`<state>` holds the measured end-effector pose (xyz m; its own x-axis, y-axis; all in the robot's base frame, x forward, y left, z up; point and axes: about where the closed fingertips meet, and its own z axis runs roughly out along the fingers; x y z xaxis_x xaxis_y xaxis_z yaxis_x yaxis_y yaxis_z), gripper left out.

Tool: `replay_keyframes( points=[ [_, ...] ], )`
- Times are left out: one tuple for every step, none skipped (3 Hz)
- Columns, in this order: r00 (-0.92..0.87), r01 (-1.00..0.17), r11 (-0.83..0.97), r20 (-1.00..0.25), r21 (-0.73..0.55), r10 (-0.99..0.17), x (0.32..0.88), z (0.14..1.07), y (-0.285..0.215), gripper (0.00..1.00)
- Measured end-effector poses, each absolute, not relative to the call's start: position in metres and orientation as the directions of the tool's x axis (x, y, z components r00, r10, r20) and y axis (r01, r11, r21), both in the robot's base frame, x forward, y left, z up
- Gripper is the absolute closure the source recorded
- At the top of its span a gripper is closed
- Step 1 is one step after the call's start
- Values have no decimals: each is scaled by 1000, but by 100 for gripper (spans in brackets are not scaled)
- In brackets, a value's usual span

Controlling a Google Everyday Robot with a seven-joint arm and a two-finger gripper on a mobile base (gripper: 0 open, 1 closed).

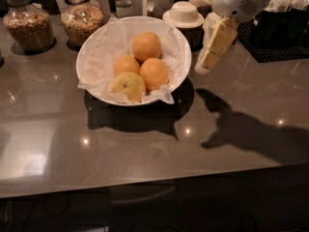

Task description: Pick orange from white bowl

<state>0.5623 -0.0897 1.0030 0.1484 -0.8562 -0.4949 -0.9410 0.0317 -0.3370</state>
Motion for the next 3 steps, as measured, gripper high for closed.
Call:
replay_keyframes(
  points=[
    [175, -932, 55, -579, -357, -797, 596, 1007, -65, 0],
    [175, -932, 55, -579, -357, -797, 596, 1007, -65, 0],
    [193, -920, 74, -610, -385, -769, 605, 1006, -45, 0]
  ],
)
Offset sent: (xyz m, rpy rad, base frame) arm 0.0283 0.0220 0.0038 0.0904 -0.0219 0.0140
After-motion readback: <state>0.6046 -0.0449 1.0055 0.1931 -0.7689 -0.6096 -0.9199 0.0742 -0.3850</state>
